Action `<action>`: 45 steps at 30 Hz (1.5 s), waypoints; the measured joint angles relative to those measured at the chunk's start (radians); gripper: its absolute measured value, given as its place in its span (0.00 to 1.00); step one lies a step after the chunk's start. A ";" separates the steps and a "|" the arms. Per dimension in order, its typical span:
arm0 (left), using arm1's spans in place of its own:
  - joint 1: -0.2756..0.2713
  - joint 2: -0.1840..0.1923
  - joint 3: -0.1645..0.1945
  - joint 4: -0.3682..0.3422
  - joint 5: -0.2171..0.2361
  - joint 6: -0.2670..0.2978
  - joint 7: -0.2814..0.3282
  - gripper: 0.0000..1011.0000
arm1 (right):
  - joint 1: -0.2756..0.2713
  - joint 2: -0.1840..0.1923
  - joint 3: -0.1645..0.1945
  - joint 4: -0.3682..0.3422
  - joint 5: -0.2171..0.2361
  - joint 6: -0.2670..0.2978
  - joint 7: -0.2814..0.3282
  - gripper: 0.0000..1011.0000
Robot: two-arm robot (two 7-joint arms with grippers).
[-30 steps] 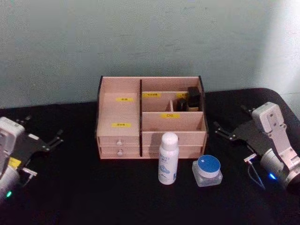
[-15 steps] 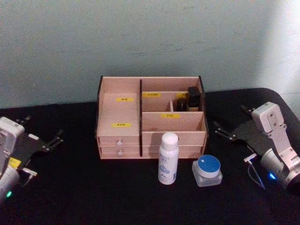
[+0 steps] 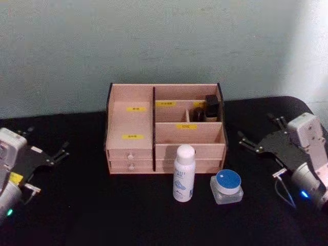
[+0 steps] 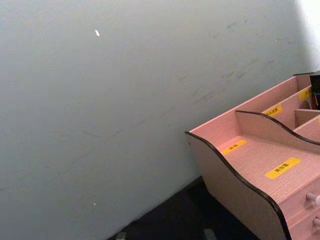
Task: Pick up the facial cleanser and watermelon frost from the table and place them into the tiered storage box.
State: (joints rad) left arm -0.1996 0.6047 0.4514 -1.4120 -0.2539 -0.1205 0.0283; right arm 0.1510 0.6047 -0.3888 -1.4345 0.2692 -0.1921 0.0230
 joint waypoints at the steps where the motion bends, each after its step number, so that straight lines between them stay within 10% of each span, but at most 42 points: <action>1: 0.000 0.000 0.000 0.000 0.000 0.000 0.000 0.99 | 0.000 0.000 0.000 0.000 0.000 0.000 0.000 0.99; 10: 0.000 0.000 0.000 0.000 0.000 0.000 0.000 0.99 | -0.081 0.050 0.059 -0.097 0.079 -0.079 0.116 0.99; 25: 0.000 0.000 0.000 0.000 0.000 0.000 0.000 0.99 | -0.123 0.121 0.040 -0.151 0.182 -0.091 0.418 0.99; 45: 0.000 0.000 0.000 0.000 0.000 0.000 0.000 0.99 | -0.060 0.029 -0.003 -0.072 0.258 0.008 0.601 0.99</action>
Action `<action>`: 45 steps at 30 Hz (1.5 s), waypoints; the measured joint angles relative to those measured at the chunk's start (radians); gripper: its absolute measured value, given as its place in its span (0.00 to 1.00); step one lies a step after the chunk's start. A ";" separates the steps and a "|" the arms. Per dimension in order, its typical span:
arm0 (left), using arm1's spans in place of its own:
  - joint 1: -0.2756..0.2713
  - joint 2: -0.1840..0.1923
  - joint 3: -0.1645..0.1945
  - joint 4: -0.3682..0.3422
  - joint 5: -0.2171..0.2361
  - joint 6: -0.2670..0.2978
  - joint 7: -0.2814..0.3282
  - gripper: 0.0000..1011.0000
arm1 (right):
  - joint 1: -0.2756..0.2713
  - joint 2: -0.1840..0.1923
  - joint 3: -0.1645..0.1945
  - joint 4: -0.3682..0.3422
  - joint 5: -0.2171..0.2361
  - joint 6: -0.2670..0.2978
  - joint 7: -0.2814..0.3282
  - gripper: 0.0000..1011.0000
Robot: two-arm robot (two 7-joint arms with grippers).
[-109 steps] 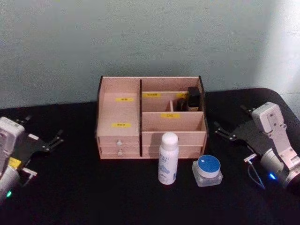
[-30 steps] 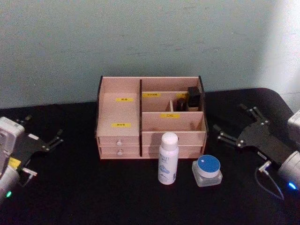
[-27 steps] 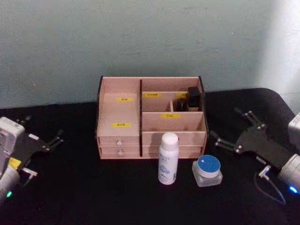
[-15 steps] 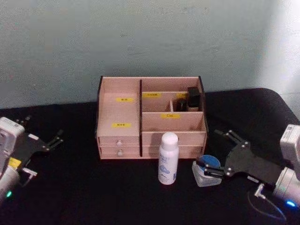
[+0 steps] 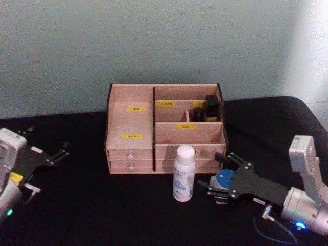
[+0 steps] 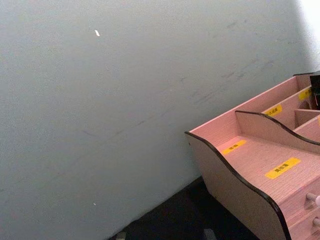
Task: Pick up the facial cleanser and watermelon frost from the table and place them into the tiered storage box.
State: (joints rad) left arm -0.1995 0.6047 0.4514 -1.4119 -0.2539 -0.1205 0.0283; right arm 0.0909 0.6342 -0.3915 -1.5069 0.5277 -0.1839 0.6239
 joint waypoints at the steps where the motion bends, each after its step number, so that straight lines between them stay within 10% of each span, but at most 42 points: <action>1: 0.000 0.000 0.000 0.000 0.000 0.000 0.000 0.99 | 0.000 0.000 0.000 0.000 0.000 0.000 0.000 0.99; 45: 0.000 0.000 0.000 0.000 0.000 0.000 0.000 0.99 | 0.181 -0.152 -0.085 0.206 -0.087 0.082 0.031 0.99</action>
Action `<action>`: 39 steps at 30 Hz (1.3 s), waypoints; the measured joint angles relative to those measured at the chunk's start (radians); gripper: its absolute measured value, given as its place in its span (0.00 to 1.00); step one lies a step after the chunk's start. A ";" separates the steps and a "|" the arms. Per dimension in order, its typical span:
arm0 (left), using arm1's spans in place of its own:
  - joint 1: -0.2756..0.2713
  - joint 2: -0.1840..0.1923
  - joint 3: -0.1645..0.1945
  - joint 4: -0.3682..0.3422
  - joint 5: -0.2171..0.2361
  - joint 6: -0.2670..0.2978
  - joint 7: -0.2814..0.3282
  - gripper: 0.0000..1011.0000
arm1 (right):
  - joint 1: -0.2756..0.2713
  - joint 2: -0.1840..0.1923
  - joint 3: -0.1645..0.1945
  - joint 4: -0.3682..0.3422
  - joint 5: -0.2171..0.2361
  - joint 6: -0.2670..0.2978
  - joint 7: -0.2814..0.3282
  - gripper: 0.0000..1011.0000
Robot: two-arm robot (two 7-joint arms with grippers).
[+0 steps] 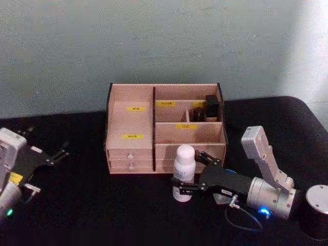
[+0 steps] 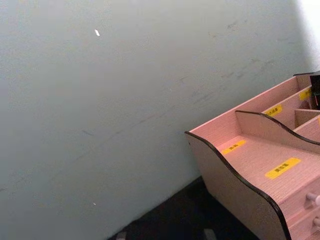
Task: Pick up the facial cleanser and watermelon frost from the table and place them into the tiered storage box.
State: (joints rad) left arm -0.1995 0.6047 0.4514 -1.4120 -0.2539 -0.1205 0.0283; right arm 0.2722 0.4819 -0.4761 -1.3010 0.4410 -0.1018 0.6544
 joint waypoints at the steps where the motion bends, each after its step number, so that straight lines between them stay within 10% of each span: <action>1: 0.000 0.000 0.000 0.000 0.000 0.000 0.000 0.99 | 0.001 -0.001 0.000 0.001 -0.001 0.004 -0.003 0.99; 28: 0.000 0.000 0.000 0.000 0.000 0.000 0.000 0.99 | 0.006 -0.005 0.002 0.004 -0.003 0.015 -0.014 0.99; 39: 0.000 0.000 0.000 0.000 0.000 0.000 0.000 0.99 | 0.005 -0.004 0.002 0.003 -0.002 0.014 -0.013 0.73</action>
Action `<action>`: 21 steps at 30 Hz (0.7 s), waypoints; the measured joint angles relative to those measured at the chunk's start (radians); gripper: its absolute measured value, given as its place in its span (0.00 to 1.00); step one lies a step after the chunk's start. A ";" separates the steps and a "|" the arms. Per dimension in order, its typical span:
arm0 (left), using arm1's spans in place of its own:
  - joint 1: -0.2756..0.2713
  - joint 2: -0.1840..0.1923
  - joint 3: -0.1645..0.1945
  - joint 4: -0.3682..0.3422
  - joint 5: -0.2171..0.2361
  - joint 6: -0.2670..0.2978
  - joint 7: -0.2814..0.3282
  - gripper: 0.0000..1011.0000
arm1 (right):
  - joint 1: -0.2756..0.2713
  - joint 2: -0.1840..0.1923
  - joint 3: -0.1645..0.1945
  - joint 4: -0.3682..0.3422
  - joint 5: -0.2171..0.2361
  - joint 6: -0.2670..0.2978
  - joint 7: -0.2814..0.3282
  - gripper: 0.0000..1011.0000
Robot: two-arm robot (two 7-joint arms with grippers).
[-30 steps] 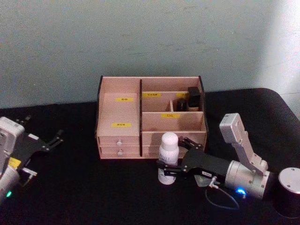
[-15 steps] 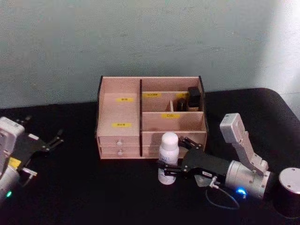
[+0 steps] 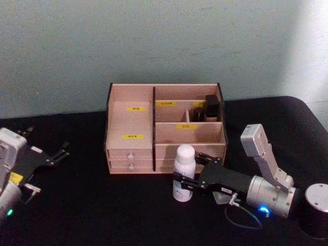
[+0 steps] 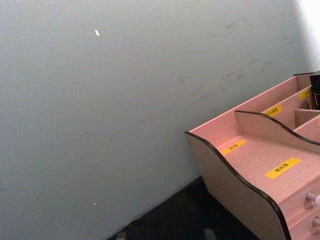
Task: Pick up the facial cleanser and watermelon frost from the table and place them into the tiered storage box.
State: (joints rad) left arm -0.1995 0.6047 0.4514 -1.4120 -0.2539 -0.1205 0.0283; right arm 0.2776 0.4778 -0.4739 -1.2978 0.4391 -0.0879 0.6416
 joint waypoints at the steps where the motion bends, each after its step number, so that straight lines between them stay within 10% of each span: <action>1: 0.000 0.000 0.000 0.000 0.000 0.000 0.000 0.99 | 0.000 0.000 0.000 0.000 0.000 0.000 0.000 0.70; 21: 0.000 0.000 0.000 0.000 0.000 0.000 0.000 0.99 | 0.000 0.000 0.000 0.000 0.001 -0.001 0.000 0.59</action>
State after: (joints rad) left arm -0.1995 0.6047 0.4514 -1.4120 -0.2539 -0.1205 0.0283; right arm 0.2776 0.4778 -0.4740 -1.2978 0.4400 -0.0884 0.6420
